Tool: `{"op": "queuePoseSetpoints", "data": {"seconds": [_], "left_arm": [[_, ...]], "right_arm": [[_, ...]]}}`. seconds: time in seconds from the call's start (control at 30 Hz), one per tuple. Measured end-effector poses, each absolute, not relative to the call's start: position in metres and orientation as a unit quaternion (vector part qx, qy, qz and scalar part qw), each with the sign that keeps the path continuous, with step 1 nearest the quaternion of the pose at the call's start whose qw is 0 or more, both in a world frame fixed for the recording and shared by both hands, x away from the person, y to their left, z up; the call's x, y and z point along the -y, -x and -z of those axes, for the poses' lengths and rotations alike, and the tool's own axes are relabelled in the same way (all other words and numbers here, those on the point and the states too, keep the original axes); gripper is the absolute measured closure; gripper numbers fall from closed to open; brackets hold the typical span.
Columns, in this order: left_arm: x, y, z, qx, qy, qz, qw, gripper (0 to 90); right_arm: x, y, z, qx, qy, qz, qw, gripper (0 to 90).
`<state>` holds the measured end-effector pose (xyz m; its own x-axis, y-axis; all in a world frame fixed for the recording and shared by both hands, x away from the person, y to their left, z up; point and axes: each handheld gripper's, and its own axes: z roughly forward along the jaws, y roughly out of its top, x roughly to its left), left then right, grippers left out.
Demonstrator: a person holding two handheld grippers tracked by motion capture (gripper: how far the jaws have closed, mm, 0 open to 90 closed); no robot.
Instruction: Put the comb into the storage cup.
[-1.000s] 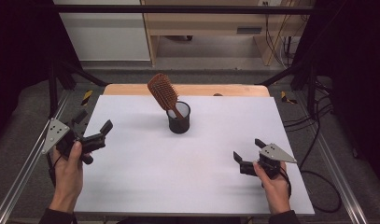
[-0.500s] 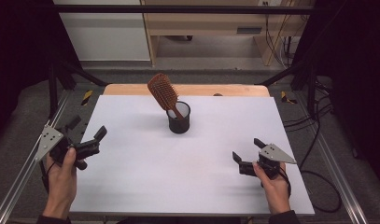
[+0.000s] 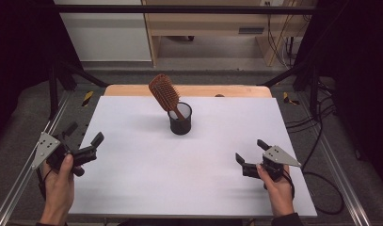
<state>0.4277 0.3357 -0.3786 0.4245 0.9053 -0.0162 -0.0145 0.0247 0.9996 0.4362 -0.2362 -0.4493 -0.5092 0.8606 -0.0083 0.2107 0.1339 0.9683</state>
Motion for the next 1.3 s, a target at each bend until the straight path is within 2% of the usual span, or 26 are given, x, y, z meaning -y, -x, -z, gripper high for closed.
{"op": "queuePoseSetpoints", "data": {"seconds": [0.63,1.3], "left_arm": [[-0.335,-0.420,0.408,-0.397,-0.588,-0.358,0.607,1.2],[-0.309,-0.412,0.427,-0.373,-0.625,-0.333,0.600,1.2]], "right_arm": [[0.236,-0.434,0.448,-0.688,-0.382,-0.534,0.308,4.1],[0.235,-0.432,0.450,-0.695,-0.373,-0.533,0.306,4.0]]}}
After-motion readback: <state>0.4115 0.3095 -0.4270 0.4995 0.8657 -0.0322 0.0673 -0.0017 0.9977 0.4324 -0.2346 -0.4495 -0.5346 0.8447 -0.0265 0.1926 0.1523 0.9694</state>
